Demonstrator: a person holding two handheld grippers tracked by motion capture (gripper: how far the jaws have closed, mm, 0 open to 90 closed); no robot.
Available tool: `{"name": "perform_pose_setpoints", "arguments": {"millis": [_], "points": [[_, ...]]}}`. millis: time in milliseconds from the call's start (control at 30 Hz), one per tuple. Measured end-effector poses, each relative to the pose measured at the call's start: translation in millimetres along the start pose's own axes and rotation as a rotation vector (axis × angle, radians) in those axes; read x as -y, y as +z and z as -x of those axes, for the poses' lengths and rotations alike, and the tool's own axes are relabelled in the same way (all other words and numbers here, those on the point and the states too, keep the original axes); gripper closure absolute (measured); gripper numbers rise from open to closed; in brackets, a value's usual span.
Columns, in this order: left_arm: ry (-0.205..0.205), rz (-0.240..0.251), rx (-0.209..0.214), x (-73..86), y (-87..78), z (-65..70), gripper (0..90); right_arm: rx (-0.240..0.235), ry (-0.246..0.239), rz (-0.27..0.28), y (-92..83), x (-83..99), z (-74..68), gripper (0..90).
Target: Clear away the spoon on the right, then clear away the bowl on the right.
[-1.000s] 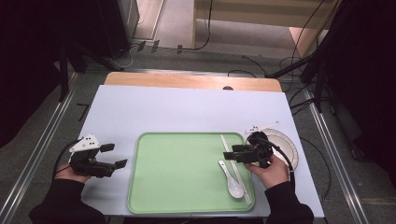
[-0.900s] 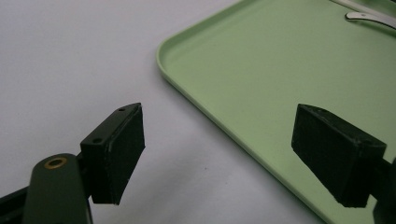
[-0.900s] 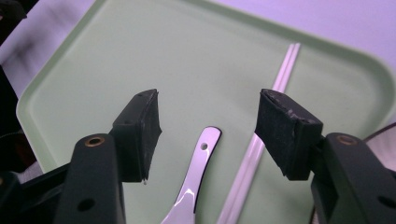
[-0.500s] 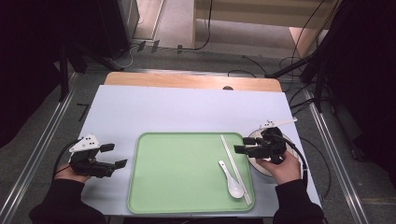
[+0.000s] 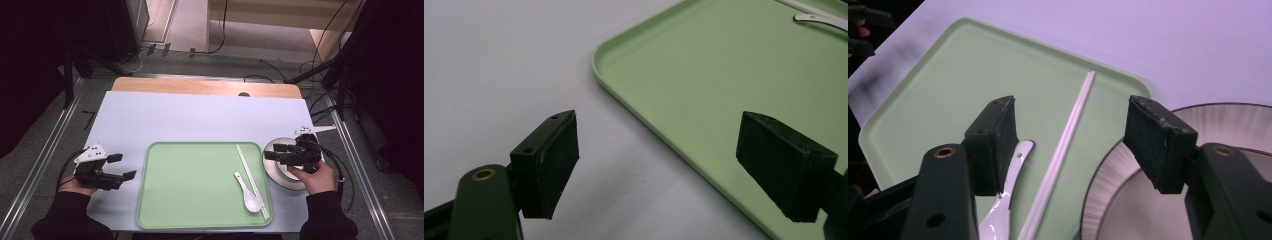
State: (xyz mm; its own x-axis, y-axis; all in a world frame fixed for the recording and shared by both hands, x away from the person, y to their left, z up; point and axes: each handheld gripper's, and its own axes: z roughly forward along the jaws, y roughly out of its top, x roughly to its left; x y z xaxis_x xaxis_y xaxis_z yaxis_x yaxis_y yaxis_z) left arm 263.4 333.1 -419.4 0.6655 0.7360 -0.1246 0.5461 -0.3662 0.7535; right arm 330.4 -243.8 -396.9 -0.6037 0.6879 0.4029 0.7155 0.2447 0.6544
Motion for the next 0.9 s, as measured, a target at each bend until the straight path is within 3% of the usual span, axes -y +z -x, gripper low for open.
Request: {"name": "perform_pose_setpoints", "arguments": {"millis": [367,900], "points": [[0.002,-0.005,-0.001,0.7,-0.2,0.6,17.4,0.036,0.042,0.071,-17.3,10.6,24.3,39.2],[0.001,-0.002,-0.003,0.3,-0.2,0.6,17.4,0.096,0.065,0.129,-37.1,18.5,42.2,37.7]]}}
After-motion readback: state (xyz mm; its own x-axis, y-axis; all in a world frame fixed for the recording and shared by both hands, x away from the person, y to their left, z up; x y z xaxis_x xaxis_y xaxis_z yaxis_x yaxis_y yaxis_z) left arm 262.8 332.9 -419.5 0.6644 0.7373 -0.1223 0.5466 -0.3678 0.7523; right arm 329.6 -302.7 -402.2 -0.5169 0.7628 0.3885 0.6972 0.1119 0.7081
